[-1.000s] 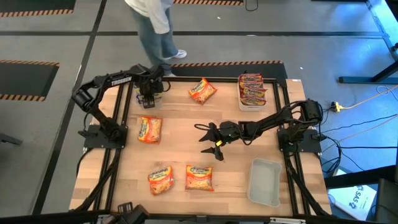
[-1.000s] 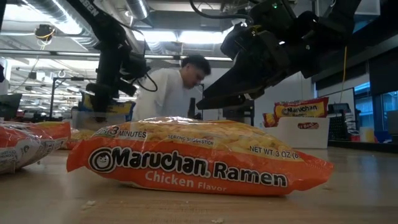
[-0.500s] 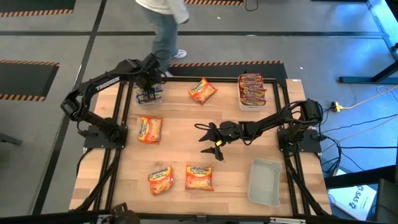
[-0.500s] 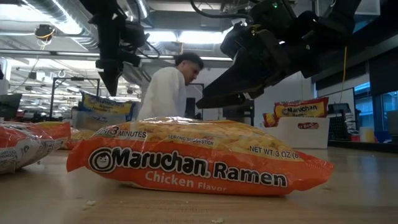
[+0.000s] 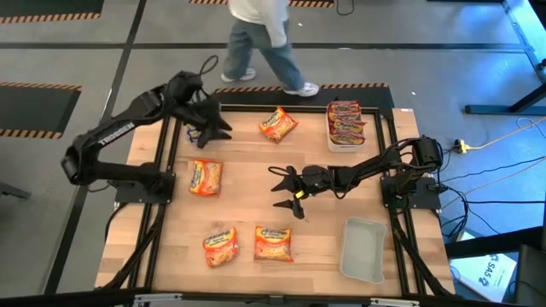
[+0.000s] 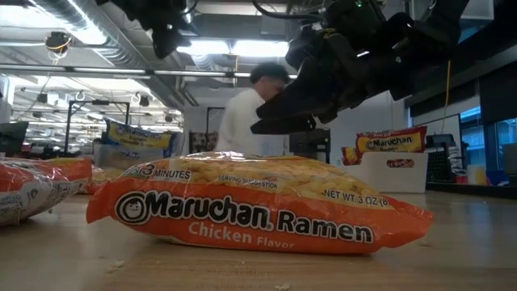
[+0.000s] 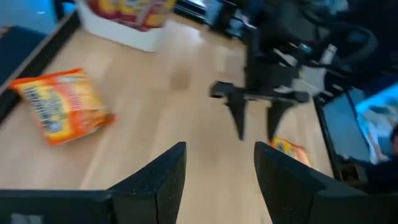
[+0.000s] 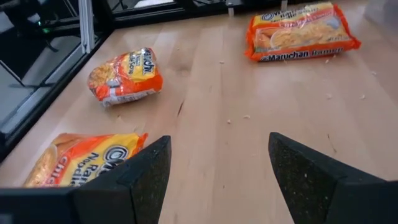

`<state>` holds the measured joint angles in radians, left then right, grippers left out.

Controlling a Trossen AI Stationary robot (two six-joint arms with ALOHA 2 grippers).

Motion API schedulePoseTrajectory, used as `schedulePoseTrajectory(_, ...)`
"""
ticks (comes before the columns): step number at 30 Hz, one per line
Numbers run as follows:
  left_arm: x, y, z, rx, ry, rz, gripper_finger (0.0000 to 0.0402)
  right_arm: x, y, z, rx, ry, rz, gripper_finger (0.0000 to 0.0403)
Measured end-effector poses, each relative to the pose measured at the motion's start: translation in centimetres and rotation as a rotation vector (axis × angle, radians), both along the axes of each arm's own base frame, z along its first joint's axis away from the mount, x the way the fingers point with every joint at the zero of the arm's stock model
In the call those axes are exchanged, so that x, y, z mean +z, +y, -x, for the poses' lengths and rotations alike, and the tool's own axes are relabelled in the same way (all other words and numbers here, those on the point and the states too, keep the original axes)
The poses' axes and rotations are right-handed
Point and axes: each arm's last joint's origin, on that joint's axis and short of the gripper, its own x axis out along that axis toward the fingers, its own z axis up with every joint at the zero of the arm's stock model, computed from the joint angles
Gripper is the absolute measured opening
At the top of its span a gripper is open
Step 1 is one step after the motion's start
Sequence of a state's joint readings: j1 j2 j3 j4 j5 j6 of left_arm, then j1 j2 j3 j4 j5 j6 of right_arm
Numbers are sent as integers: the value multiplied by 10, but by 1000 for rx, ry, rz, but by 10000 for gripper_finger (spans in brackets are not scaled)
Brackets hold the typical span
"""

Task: Sort Maruchan noodles
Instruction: Put the blue noodle pack into the transparent bin

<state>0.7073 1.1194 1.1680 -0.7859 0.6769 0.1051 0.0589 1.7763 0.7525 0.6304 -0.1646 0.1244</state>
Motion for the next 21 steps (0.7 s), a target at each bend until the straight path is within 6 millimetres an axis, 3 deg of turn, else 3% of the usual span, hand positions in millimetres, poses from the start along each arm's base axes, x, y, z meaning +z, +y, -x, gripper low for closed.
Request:
schedulePoseTrajectory(4,-9,-21,-12,-71,17,52,182,0,0,0,-27,14,-73,253)
schedulePoseTrajectory(10,-46,-54,-35,-161,97,100,182,8,8,3,29,28,-135,253)
schedulePoseTrajectory(15,-84,-87,-52,-178,69,123,182,11,29,6,82,33,-141,253)
schedulePoseTrajectory(21,-118,-134,-57,-186,11,111,182,13,63,6,84,136,-80,253)
